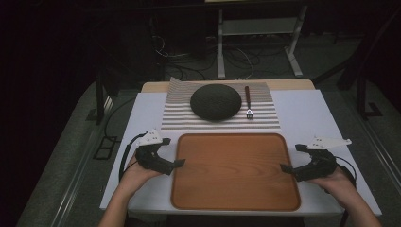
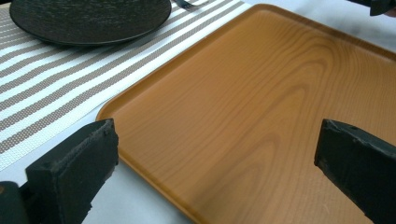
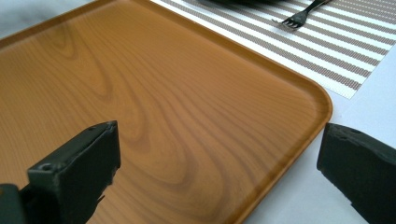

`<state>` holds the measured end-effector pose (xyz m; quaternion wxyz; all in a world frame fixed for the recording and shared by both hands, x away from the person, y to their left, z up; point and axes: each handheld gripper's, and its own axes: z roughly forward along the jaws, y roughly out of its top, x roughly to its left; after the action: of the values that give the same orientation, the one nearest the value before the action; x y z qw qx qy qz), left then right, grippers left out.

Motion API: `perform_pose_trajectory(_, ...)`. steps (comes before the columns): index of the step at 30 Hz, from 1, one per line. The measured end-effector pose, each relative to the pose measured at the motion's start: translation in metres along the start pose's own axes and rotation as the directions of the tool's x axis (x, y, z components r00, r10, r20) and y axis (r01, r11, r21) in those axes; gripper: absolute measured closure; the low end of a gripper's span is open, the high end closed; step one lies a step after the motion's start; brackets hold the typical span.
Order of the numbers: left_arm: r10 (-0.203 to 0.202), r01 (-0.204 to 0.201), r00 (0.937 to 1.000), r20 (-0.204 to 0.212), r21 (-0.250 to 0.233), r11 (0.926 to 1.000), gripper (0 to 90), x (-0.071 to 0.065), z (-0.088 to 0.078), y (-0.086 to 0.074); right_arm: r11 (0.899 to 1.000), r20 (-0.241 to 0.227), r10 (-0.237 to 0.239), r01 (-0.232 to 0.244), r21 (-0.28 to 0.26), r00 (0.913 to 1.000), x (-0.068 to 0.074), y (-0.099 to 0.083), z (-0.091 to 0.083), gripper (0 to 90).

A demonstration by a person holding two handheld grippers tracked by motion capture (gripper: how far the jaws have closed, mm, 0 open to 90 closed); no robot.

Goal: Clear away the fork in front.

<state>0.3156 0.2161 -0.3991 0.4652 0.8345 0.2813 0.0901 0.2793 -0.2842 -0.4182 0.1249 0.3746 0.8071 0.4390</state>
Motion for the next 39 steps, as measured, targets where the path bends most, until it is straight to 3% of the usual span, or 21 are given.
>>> perform_pose_trajectory(27,0.014,-0.015,0.9995,0.027,0.027,0.9995,0.0,-0.005,0.010,-0.004,0.995,0.036,0.066,-0.069,0.072,0.9972,-0.011,0.020,0.015,0.1)
perform_pose_trajectory(39,0.011,-0.011,0.9997,0.020,0.014,0.9998,0.0,-0.005,0.008,-0.004,0.994,0.053,0.053,-0.058,0.088,0.9972,-0.017,0.033,0.026,0.1)
